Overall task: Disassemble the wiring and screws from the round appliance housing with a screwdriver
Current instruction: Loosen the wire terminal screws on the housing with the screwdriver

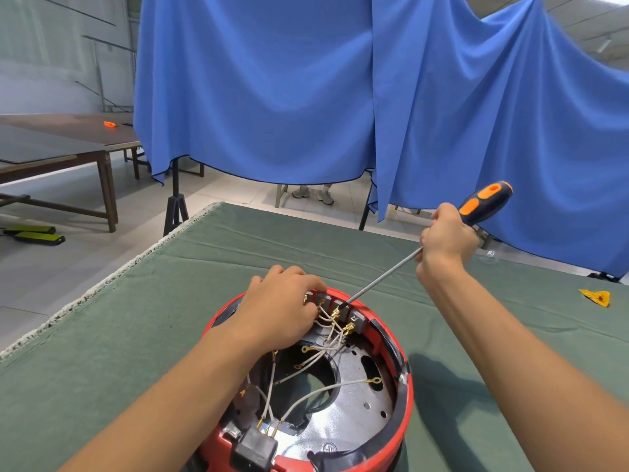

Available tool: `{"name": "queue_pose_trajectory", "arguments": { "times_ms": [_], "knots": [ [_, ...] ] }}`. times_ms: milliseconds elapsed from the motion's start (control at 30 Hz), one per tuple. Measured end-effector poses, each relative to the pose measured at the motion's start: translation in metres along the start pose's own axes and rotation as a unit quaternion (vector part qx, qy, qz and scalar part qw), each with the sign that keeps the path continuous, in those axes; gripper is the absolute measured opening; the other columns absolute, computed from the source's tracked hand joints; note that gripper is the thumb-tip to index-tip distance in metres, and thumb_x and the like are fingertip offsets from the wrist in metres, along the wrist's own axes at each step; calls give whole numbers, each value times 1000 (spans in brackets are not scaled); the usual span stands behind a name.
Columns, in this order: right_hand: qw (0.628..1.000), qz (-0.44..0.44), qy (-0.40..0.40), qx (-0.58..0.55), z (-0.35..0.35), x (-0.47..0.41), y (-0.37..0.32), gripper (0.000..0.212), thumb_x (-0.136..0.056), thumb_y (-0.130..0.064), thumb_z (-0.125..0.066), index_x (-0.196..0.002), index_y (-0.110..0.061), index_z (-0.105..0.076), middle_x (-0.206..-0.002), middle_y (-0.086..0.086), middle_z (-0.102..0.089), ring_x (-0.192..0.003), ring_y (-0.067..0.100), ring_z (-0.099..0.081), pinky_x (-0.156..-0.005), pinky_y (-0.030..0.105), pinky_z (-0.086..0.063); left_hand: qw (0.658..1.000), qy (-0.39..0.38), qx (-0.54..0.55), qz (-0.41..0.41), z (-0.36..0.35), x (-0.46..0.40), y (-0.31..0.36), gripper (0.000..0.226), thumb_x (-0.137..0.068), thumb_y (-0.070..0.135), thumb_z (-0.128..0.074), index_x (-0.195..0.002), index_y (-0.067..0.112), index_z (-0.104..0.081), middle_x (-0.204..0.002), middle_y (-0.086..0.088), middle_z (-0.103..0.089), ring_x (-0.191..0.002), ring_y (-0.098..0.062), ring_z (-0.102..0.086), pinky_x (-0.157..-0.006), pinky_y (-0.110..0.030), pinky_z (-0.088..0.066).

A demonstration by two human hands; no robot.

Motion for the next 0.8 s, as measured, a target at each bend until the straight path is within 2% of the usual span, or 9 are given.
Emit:
{"name": "queue_pose_trajectory", "arguments": {
  "times_ms": [200,300,467,600,800],
  "knots": [
    [997,-60,40,-16,18,-8,22,21,-78,-14,-52,-61,-16,-39,-51,-2,-35,-30,10,-28,-38,15,-18,1000,-5,-2,2,0,1,-2,44,-89,23,-44,-129,40,-49,-135,10,-46,-121,-14,-35,-101,-41,-29],
    [996,-79,46,-16,23,-8,26,21,-77,-13,-52,-61,-16,-39,-50,-2,-35,-29,11,-27,-39,16,-18,1000,-6,1,1,0,1,-1,44,-89,23,-44,-129,40,-49,-135,10,-46,-121,-14,-35,-102,-41,-29],
    [996,-87,-6,-10,6,19,48,21,-74,-16,-58,-59,-17,-44,-34,-13,-38,-33,10,-34,-40,20,-23,1000,-6,4,4,1,3,0,44,-90,21,-44,-130,38,-49,-137,10,-46,-123,-14,-35,-103,-40,-29],
    [997,-64,-35,-18,0,22,30,26,-76,-16,-55,-57,-18,-38,-35,-12,-34,-36,12,-29,-45,24,-23,1000,-4,10,2,4,4,1,43,-90,19,-44,-127,37,-52,-135,11,-48,-123,-15,-36,-102,-38,-30],
    [994,-1,-55,-90,12,24,-17,29,-75,-13,-52,-54,-17,-33,-40,-3,-28,-33,15,-24,-40,17,-21,1000,0,2,7,5,2,1,41,-89,18,-45,-126,34,-52,-132,8,-51,-122,-17,-38,-102,-38,-31]
  ]
}}
Point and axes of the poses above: each hand's wrist, its own x-axis away from the middle knuckle, its own z-axis out of the back of the hand, y = z × x, the point moved 6 cm from there along -x, towards the middle knuckle
